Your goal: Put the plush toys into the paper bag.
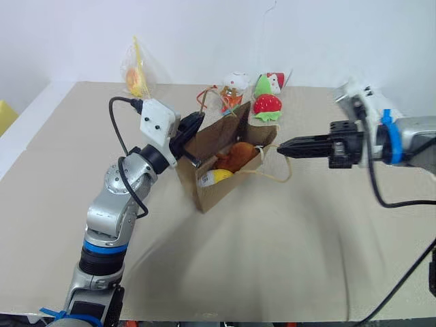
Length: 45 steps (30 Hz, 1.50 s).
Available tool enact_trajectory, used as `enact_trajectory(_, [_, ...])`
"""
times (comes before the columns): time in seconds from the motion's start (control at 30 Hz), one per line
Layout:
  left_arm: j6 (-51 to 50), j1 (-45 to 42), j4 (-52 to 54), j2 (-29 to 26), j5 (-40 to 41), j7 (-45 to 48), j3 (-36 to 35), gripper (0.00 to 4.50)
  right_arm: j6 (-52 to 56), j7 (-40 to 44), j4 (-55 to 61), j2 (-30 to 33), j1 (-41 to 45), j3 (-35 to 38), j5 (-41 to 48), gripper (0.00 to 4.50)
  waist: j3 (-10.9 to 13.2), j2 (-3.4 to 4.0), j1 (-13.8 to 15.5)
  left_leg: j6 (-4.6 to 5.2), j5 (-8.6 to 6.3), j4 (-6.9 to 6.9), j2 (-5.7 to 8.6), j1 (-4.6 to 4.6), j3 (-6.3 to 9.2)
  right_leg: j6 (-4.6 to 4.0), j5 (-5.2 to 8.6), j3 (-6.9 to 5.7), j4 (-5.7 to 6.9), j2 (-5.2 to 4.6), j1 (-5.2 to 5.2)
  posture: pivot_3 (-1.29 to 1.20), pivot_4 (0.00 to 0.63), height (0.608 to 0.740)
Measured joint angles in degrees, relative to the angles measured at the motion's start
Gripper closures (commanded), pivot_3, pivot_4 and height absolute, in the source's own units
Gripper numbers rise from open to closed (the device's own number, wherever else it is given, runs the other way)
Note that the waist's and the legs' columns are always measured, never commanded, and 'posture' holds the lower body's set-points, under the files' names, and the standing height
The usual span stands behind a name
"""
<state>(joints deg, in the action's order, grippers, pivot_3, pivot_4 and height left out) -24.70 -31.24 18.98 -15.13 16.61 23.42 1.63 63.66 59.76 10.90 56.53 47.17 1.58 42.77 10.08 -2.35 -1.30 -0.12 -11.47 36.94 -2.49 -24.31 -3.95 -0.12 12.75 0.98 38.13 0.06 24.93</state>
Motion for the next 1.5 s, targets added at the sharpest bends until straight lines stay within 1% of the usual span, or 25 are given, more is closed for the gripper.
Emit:
enact_trajectory(0.03, [0.5, 0.3, -0.4, -0.3, -0.4, 0.5, 0.2, 4.50, -3.5, -0.9, -1.9, -2.2, -0.2, -2.1, -3.0, 4.44, 0.0, 0.00, 0.0, 0.00, 0.00, 0.01, 0.00, -0.02, -0.03, 0.00, 0.00, 0.02, 0.00, 0.00, 0.01, 0.00, 0.150, 0.740])
enact_trajectory(0.13, [1.5, 0.6, -0.5, -0.7, -0.8, 1.3, 0.9, 4.50, -9.8, -3.2, -6.9, -7.1, 0.6, -4.2, -7.8, 4.44, 0.0, 0.00, 0.0, 0.00, 0.00, 0.02, 0.01, -0.04, -0.07, 0.01, -0.01, 0.06, 0.01, -0.01, 0.04, 0.00, 0.150, 0.740])
enact_trajectory(0.17, [1.8, 0.8, -0.5, -0.6, -0.7, 1.5, 0.9, 4.50, -11.3, -3.5, -7.9, -8.0, 0.8, -4.4, -8.8, 4.16, 0.0, 0.00, 0.0, 0.00, 0.00, 0.03, 0.00, -0.04, -0.06, 0.01, -0.02, 0.05, 0.01, -0.01, 0.04, 0.00, 0.150, 0.740])
enact_trajectory(0.2, [2.0, 1.1, -0.5, -0.6, -0.2, 2.0, 0.8, 4.23, -13.7, -3.8, -9.4, -8.9, 1.1, -4.9, -10.3, 3.84, 0.0, 0.00, 0.1, 0.00, 0.00, 0.01, 0.01, -0.05, -0.07, 0.01, -0.01, 0.05, 0.01, -0.02, 0.05, 0.00, 0.150, 0.740])
enact_trajectory(0.23, [2.0, 1.2, -0.5, -0.4, 0.2, 2.1, 0.8, 3.97, -14.7, -3.8, -10.0, -9.1, 1.3, -5.0, -11.0, 3.77, 0.0, 0.00, 0.1, 0.00, 0.00, 0.01, 0.01, -0.05, -0.07, 0.01, -0.01, 0.05, 0.01, -0.03, 0.05, 0.00, 0.150, 0.740])
enact_trajectory(0.27, [2.1, 1.5, -0.4, -0.4, 1.1, 2.4, 0.4, 3.73, -16.4, -3.5, -11.1, -9.9, 2.1, -4.9, -11.5, 3.29, 0.0, 0.00, 0.1, 0.00, 0.00, 0.01, 0.00, -0.07, -0.07, 0.01, -0.01, 0.05, 0.00, -0.03, 0.06, 0.00, 0.150, 0.740])
enact_trajectory(0.3, [2.1, 1.5, -0.3, -0.5, 1.5, 2.6, 0.3, 3.18, -17.1, -3.2, -11.2, -10.5, 2.7, -4.8, -11.4, 2.74, 0.0, 0.01, 0.1, 0.00, 0.00, 0.01, 0.01, -0.07, -0.08, 0.01, -0.01, 0.05, 0.01, -0.03, 0.07, 0.00, 0.150, 0.740])
enact_trajectory(0.47, [1.8, 1.8, 0.3, -2.0, 2.5, 3.8, 0.1, 0.82, -18.9, -0.5, -11.1, -11.7, 5.3, -1.9, -9.3, 0.38, 0.0, 0.01, 0.1, 0.00, 0.00, 0.01, -0.02, -0.07, -0.03, 0.00, -0.02, 0.00, 0.01, -0.01, 0.05, 0.00, 0.150, 0.740])
enact_trajectory(0.5, [1.7, 1.8, 0.3, -2.4, 2.5, 4.1, 0.0, 0.39, -19.2, 0.1, -11.1, -11.6, 5.5, -1.1, -9.1, 0.01, 0.0, 0.00, 0.1, 0.00, 0.00, 0.02, -0.01, -0.07, -0.03, -0.01, -0.02, 0.00, 0.01, -0.01, 0.05, 0.00, 0.150, 0.740])
enact_trajectory(0.53, [1.7, 1.8, 0.3, -3.2, 2.5, 4.4, -0.1, 0.15, -19.4, 0.4, -11.2, -11.5, 5.8, -0.2, -8.6, 0.00, 0.0, 0.01, 0.1, 0.00, 0.00, 0.03, -0.01, -0.07, -0.06, -0.02, -0.03, 0.02, 0.01, -0.02, 0.05, 0.00, 0.150, 0.740])
enact_trajectory(0.7, [1.4, 1.8, 0.3, -4.9, 3.9, 5.3, -1.9, 0.15, -19.3, 1.4, -12.7, -9.4, 8.1, 3.0, -7.5, 0.00, 0.0, 0.03, 0.1, 0.00, 0.00, 0.03, -0.02, -0.07, -0.07, -0.04, -0.04, 0.01, 0.01, -0.02, 0.07, 0.00, 0.150, 0.740])
enact_trajectory(0.77, [0.9, 1.8, 0.4, -6.6, 6.6, 7.3, -3.4, 0.15, -19.0, 3.3, -14.2, -5.7, 8.3, 4.5, -7.0, 0.00, 0.0, 0.03, 0.1, 0.00, -0.01, 0.00, -0.02, -0.07, -0.07, -0.07, -0.02, 0.01, 0.00, -0.04, 0.07, 0.00, 0.150, 0.740])
enact_trajectory(0.8, [0.1, 1.8, 1.2, -8.1, 9.2, 8.7, -5.6, 0.15, -18.7, 5.4, -15.2, -2.3, 7.5, 5.4, -7.0, 0.00, 0.0, 0.03, 0.2, 0.00, -0.01, -0.02, 0.00, -0.09, -0.06, -0.08, 0.01, -0.02, -0.01, -0.07, 0.07, 0.00, 0.150, 0.740])
enact_trajectory(0.83, [-0.2, 1.8, 1.5, -8.8, 10.0, 9.1, -6.7, 0.15, -18.5, 6.1, -15.6, -1.3, 7.3, 5.7, -7.1, 0.00, 0.0, 0.03, 0.2, 0.02, -0.02, -0.02, 0.00, -0.07, -0.08, -0.08, 0.02, -0.01, -0.02, -0.07, 0.07, 0.00, 0.150, 0.740])
enact_trajectory(0.9, [-1.7, 1.9, 2.8, -11.0, 13.4, 11.3, -8.4, 0.00, -17.8, 9.7, -14.6, 3.1, 3.6, 6.3, -6.4, 0.54, 0.0, 0.02, 0.2, 0.03, -0.03, -0.07, 0.02, -0.07, -0.06, -0.08, 0.06, -0.01, -0.04, -0.09, 0.06, 0.00, 0.150, 0.740])
enact_trajectory(0.93, [-2.5, 3.0, 3.8, -12.9, 14.9, 12.6, -9.3, 0.00, -16.7, 11.6, -13.8, 5.0, 1.3, 6.4, -5.8, 0.69, 0.0, 0.02, 0.1, 0.03, -0.04, -0.09, 0.00, -0.05, -0.06, -0.08, 0.10, -0.02, -0.05, -0.10, 0.05, 0.00, 0.150, 0.740])
enact_trajectory(0.97, [-3.7, 4.3, 4.3, -14.7, 16.6, 14.1, -10.6, 0.00, -15.0, 13.2, -12.8, 6.9, -1.4, 6.7, -4.7, 1.28, 0.0, 0.07, 0.1, 0.04, -0.05, -0.12, 0.01, -0.02, -0.12, -0.08, 0.12, 0.02, -0.03, -0.16, 0.06, 0.00, 0.150, 0.740])
enact_trajectory(1.0, [-4.5, 4.9, 4.4, -15.6, 17.5, 14.8, -11.4, 0.00, -13.8, 14.1, -12.3, 7.6, -2.8, 6.9, -4.2, 1.51, 0.0, 0.09, 0.0, 0.04, -0.05, -0.13, 0.01, -0.01, -0.14, -0.07, 0.12, 0.03, -0.02, -0.21, 0.07, 0.00, 0.150, 0.740])
enact_trajectory(1.03, [-5.4, 5.4, 4.4, -16.1, 18.6, 15.6, -11.8, 0.00, -12.4, 14.8, -11.5, 8.0, -4.0, 7.3, -3.3, 1.94, 0.0, 0.11, -0.1, 0.04, -0.05, -0.12, -0.04, 0.03, -0.29, -0.08, 0.09, 0.06, 0.00, -0.22, 0.10, 0.00, 0.150, 0.740])
enact_trajectory(1.07, [-5.8, 6.6, 5.1, -17.2, 20.0, 16.9, -11.8, 0.00, -10.9, 15.3, -9.0, 8.9, -5.7, 7.3, -2.1, 2.24, 0.0, 0.11, -0.2, 0.03, -0.05, -0.13, -0.08, 0.06, -0.30, -0.08, 0.08, 0.07, 0.01, -0.20, 0.12, 0.00, 0.150, 0.740])
enact_trajectory(1.1, [-6.2, 8.2, 5.8, -18.1, 21.2, 18.4, -11.9, 0.00, -9.7, 15.5, -6.2, 9.2, -7.1, 7.3, -1.0, 2.75, 0.0, 0.11, -0.3, 0.03, -0.04, -0.13, -0.15, 0.12, -0.32, -0.09, 0.08, 0.08, 0.02, -0.15, 0.09, 0.00, 0.150, 0.740])
enact_trajectory(1.23, [-7.0, 13.1, 7.7, -20.4, 23.4, 21.8, -12.0, 0.00, -6.4, 14.5, 5.2, 7.3, -11.5, 5.6, 3.3, 4.47, 0.0, 0.11, -0.3, -0.09, 0.04, -0.12, -0.26, 0.18, -0.20, -0.18, 0.01, 0.02, 0.06, -0.02, 0.07, 0.00, 0.150, 0.740])
enact_trajectory(1.3, [-6.9, 13.9, 8.5, -21.3, 23.6, 22.1, -12.1, 0.00, -6.3, 10.0, 10.9, 1.1, -11.5, 3.1, 4.4, 4.47, 0.0, 0.07, -0.3, -0.16, 0.09, -0.08, -0.31, 0.20, -0.18, -0.25, -0.14, 0.02, 0.05, 0.11, 0.06, 0.00, 0.150, 0.740])
enact_trajectory(1.37, [-6.4, 14.0, 8.7, -21.4, 23.6, 22.1, -12.1, 0.00, -6.5, 7.1, 12.7, -2.4, -11.4, 0.6, 4.1, 4.47, 0.0, 0.08, -0.2, -0.25, 0.20, -0.09, -0.28, 0.19, -0.15, -0.24, -0.19, 0.02, 0.05, 0.23, 0.06, 0.00, 0.150, 0.740])
enact_trajectory(1.5, [-3.4, 14.2, 8.6, -21.7, 21.6, 22.1, -12.5, 0.00, -10.1, 0.2, 14.3, -10.5, -10.4, -6.2, -0.7, 4.47, 0.0, 0.07, -0.1, -0.26, 0.24, -0.08, -0.26, 0.14, -0.23, -0.22, -0.23, 0.05, 0.05, 0.21, 0.10, 0.00, 0.150, 0.740])
